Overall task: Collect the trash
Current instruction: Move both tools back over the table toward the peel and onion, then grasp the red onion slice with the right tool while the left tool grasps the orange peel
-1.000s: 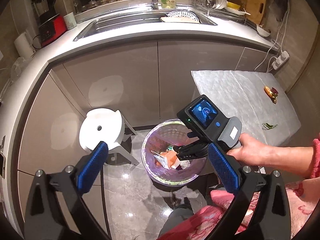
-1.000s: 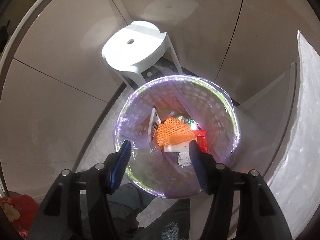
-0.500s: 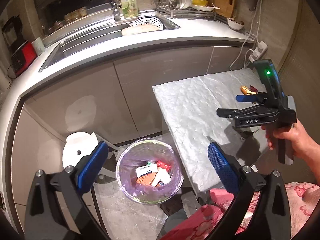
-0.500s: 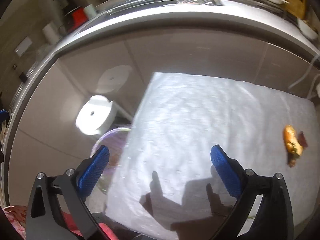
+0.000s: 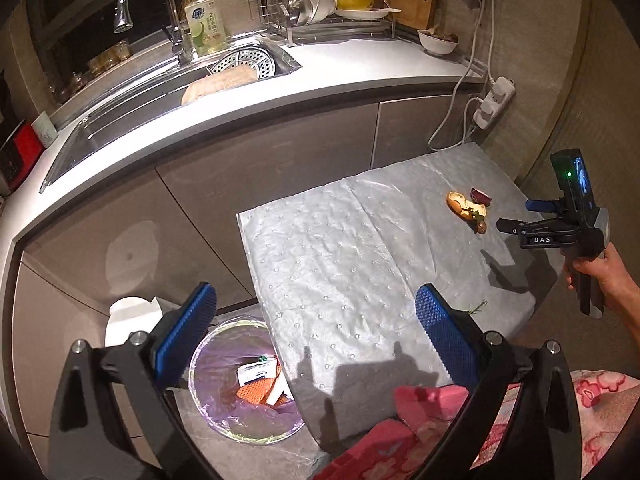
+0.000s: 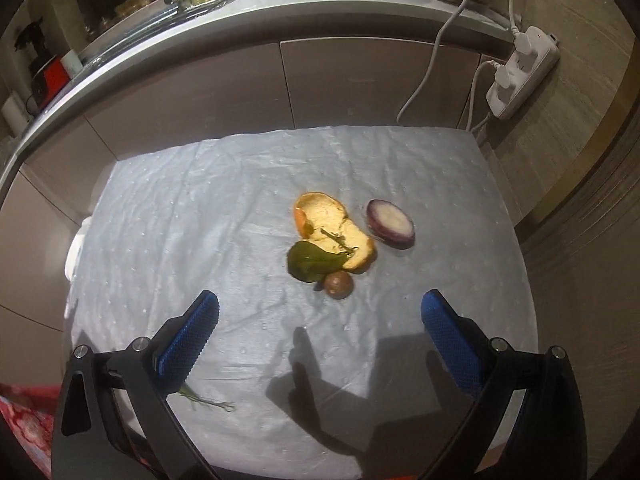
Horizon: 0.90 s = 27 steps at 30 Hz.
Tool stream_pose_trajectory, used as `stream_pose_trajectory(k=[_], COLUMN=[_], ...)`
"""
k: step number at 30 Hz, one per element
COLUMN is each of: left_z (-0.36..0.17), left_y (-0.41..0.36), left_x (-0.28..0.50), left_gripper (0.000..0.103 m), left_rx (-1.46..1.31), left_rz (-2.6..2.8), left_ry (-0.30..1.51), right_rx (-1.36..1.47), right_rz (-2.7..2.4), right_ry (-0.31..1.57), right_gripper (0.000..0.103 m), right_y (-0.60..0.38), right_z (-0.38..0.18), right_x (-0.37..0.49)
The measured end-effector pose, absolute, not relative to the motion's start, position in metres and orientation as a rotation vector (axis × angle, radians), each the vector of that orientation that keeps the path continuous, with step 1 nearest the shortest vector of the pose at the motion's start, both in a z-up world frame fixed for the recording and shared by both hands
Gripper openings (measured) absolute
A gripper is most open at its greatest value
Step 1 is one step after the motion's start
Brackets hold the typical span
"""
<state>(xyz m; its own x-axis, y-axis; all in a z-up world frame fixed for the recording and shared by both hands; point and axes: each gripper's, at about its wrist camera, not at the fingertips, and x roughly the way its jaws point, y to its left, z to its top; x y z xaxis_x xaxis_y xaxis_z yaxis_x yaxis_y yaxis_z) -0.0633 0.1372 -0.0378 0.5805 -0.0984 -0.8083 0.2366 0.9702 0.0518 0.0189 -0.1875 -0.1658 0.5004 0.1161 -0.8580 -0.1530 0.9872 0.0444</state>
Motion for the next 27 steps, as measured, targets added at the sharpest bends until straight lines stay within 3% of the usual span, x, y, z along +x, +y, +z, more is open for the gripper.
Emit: stream_pose_trajectory(k=[7, 14, 22, 23, 24, 27], left_z=[-0.039, -0.045, -0.05, -0.051, -0.052, -0.054], left_y=[0.124, 0.118, 0.105, 0.102, 0.098, 0.086], left_x=[-0.062, -0.065, -0.062, -0.06, -0.058, -0.049], left_gripper=[0.095, 0.095, 0.095, 0.095, 0.095, 0.095], left_rx=[0.16, 0.147, 0.148, 0.153, 0.156, 0.168], left_rz=[-0.133, -0.063, -0.026, -0.027, -0.033, -0.067], left_ry=[0.963, 1.004, 1.041, 1.044, 1.048, 1.057], right_rx=[0.021, -0.038, -0.058, -0.052, -0.043, -0.033], right_rz=[0.216, 0.273, 0.272, 0.279, 0.28, 0.277], right_ry=[1.029, 1.12, 1.142, 1.137, 1.134, 1.129], right_gripper=[0.091, 0.063, 0.051, 0.041, 0.039, 0.039], right_y=[-0.231, -0.241, -0.233, -0.234, -0.234, -0.237], right_z=[-0.174, -0.203, -0.226, -0.226, -0.225, -0.223], right_x=[0.064, 0.1, 0.11, 0.11, 0.11, 0.106])
